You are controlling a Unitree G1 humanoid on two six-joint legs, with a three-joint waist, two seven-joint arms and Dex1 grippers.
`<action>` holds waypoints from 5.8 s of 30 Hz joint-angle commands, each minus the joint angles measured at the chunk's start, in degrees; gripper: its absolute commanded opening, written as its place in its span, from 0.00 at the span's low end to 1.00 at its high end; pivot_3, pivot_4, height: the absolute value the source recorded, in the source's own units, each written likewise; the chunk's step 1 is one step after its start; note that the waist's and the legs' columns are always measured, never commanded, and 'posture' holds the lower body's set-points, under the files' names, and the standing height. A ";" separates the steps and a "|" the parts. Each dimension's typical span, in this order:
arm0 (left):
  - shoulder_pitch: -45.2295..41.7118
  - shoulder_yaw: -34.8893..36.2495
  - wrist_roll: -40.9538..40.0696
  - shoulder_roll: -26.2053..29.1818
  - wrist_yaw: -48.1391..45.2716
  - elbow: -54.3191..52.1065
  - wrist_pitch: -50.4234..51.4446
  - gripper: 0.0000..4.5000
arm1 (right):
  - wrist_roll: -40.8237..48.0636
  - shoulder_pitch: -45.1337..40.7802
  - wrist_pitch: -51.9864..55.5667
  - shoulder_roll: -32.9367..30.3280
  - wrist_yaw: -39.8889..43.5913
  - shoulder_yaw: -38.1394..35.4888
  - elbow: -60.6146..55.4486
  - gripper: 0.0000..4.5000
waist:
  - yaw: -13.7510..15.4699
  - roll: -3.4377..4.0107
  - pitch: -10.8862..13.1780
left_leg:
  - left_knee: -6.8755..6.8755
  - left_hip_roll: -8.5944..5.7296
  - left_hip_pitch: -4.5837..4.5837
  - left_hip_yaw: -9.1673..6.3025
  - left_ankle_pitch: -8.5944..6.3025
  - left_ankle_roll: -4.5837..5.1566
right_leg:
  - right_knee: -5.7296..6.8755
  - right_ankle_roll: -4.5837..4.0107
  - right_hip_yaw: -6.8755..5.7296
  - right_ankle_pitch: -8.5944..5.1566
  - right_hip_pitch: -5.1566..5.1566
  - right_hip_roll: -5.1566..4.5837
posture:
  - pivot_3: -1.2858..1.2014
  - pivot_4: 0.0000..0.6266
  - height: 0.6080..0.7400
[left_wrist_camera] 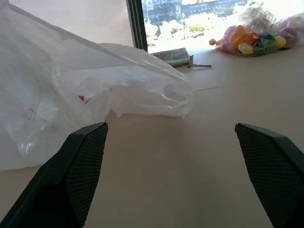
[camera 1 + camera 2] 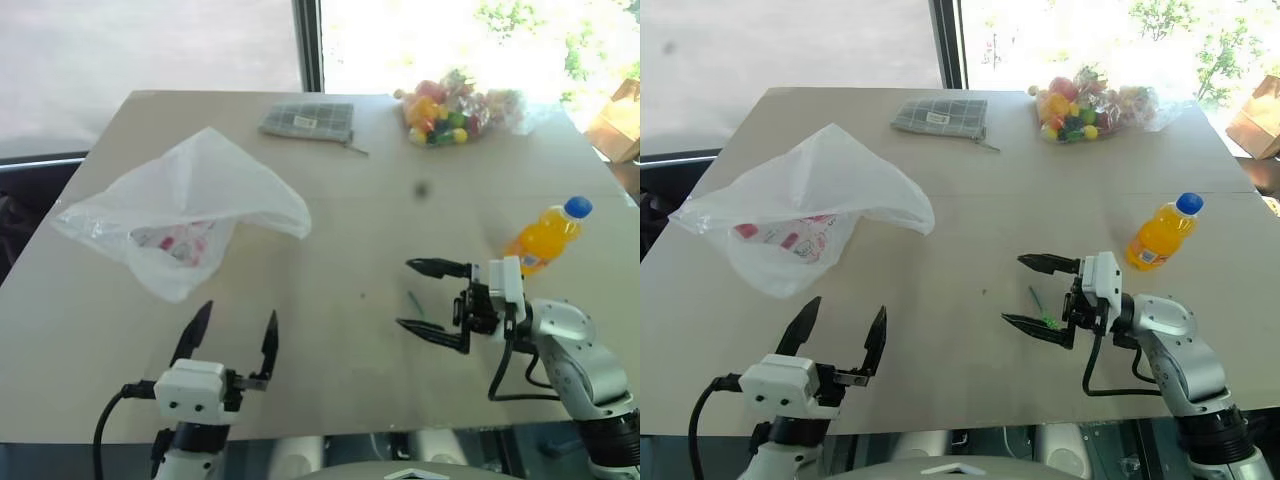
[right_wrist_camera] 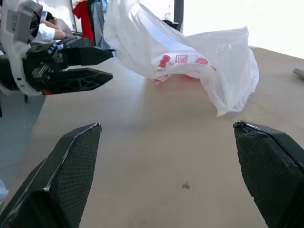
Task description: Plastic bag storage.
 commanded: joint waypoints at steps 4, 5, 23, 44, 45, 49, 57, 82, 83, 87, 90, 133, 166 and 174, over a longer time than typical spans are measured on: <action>0.78 1.93 5.17 -2.96 5.21 -3.35 -4.35 0.99 | 2.12 -3.31 1.46 0.77 0.91 0.62 -2.76 1.00 | -0.05 -0.01 0.00 | 0.00 -0.02 -0.04 0.02 0.00 0.01 | 0.00 0.00 0.01 0.00 -0.02 0.05 | 0.52 0.24 1.00; 0.64 2.52 5.84 -3.51 6.13 -3.36 -4.43 0.99 | 1.97 -3.58 1.45 0.86 1.08 0.62 -2.42 1.00 | -0.05 -0.01 0.00 | 0.00 -0.02 -0.05 0.02 0.00 0.02 | 0.00 0.00 0.01 0.00 -0.01 0.06 | 0.52 0.24 1.00; -9.94 9.56 5.15 -7.52 13.90 -2.67 7.46 0.99 | -0.93 -7.58 -0.83 2.68 4.38 2.24 3.37 1.00 | 0.00 -0.02 -0.01 | 0.20 -0.05 0.00 -0.05 0.01 0.03 | 0.22 0.06 -0.04 0.02 0.10 0.18 | 0.52 0.24 1.00; -26.70 15.07 0.56 -0.05 12.32 1.70 19.76 0.05 | -2.99 -4.83 -1.22 4.26 1.32 2.58 1.33 1.00 | -0.04 -0.02 -0.01 | 0.29 -0.02 0.29 0.00 0.02 0.01 | 0.64 0.25 0.03 0.14 0.23 0.19 | 0.52 0.24 1.00; -26.67 14.77 0.53 -0.08 12.18 1.56 19.91 0.01 | -3.02 -4.71 -1.20 4.15 1.22 2.47 1.29 1.00 | -0.03 -0.02 -0.01 | 0.29 -0.02 0.30 0.00 0.02 0.01 | 0.67 0.25 0.03 0.14 0.23 0.19 | 0.52 0.24 1.00; -27.42 13.52 -1.59 -0.36 11.21 1.27 20.89 0.01 | -4.14 -2.97 1.71 1.93 -1.07 1.59 0.52 1.00 | 0.15 -0.02 -0.01 | 0.29 -0.02 0.37 0.01 0.02 0.01 | 0.77 0.24 0.03 0.12 0.25 0.16 | 0.52 0.24 1.00; -30.36 11.41 -9.21 0.86 5.96 1.79 21.99 0.01 | -4.27 3.47 12.61 -6.00 -7.12 -0.95 -5.92 1.00 | 0.32 -0.03 -0.01 | 0.30 -0.04 0.39 0.05 0.02 0.00 | 0.79 0.08 0.07 0.03 0.26 0.09 | 0.52 0.24 1.00; -34.08 10.63 -19.79 3.76 0.77 2.79 25.42 0.00 | -18.02 14.37 15.99 -2.69 -23.53 2.81 -8.57 0.18 | 0.81 -0.08 -0.04 | 0.38 -0.02 0.41 0.06 0.02 0.00 | 0.77 0.06 0.11 -0.01 0.28 0.17 | 0.52 0.24 1.00; -35.20 10.77 -20.36 3.79 0.91 3.33 25.76 0.00 | -18.11 14.37 16.08 -2.65 -23.65 2.73 -8.68 0.17 | 0.85 -0.08 -0.04 | 0.38 -0.02 0.41 0.06 0.02 0.00 | 0.77 0.06 0.11 -0.01 0.28 0.17 | 0.52 0.24 1.00; -41.05 10.74 -21.61 3.97 0.85 7.03 26.41 0.00 | -18.57 13.94 15.55 -2.25 -24.54 2.06 -8.70 0.17 | 1.24 -0.10 -0.05 | 0.40 -0.02 0.47 0.04 0.03 0.00 | 0.79 0.06 0.09 -0.01 0.34 0.21 | 0.52 0.24 1.00; -48.97 9.69 -22.82 4.05 -0.88 12.87 26.35 0.00 | -18.51 12.63 15.30 -1.06 -26.12 0.98 -8.61 0.17 | 1.34 -0.10 -0.05 | 0.41 -0.04 0.49 0.04 0.03 0.00 | 0.79 0.06 0.10 -0.01 0.38 0.23 | 0.52 0.24 1.00; -27.87 4.57 -44.04 19.42 -29.35 -2.35 35.04 0.00 | -0.33 -18.28 39.64 4.75 -21.49 4.81 -2.35 0.17 | -0.63 0.14 0.13 | 0.08 0.05 0.33 0.05 0.07 -0.08 | 0.60 0.04 0.13 -0.02 0.16 0.20 | 0.52 0.24 1.00; -38.94 14.49 -53.95 14.53 -23.05 8.09 33.99 0.00 | -13.71 -27.50 23.60 14.92 -21.54 5.15 12.42 0.99 | -0.16 0.19 0.20 | 0.08 -0.08 -0.11 0.06 0.25 -0.33 | 1.03 0.26 0.12 0.12 -0.42 0.14 | 0.52 0.24 1.00; -43.24 16.56 -58.28 13.26 -19.38 10.39 35.84 0.00 | 3.31 -20.92 37.09 4.44 -17.82 -3.49 -10.02 0.99 | -0.32 0.18 0.21 | 0.04 0.05 -0.06 -0.04 0.25 -0.34 | 1.06 0.26 0.17 0.11 -0.41 0.48 | 0.52 0.24 1.00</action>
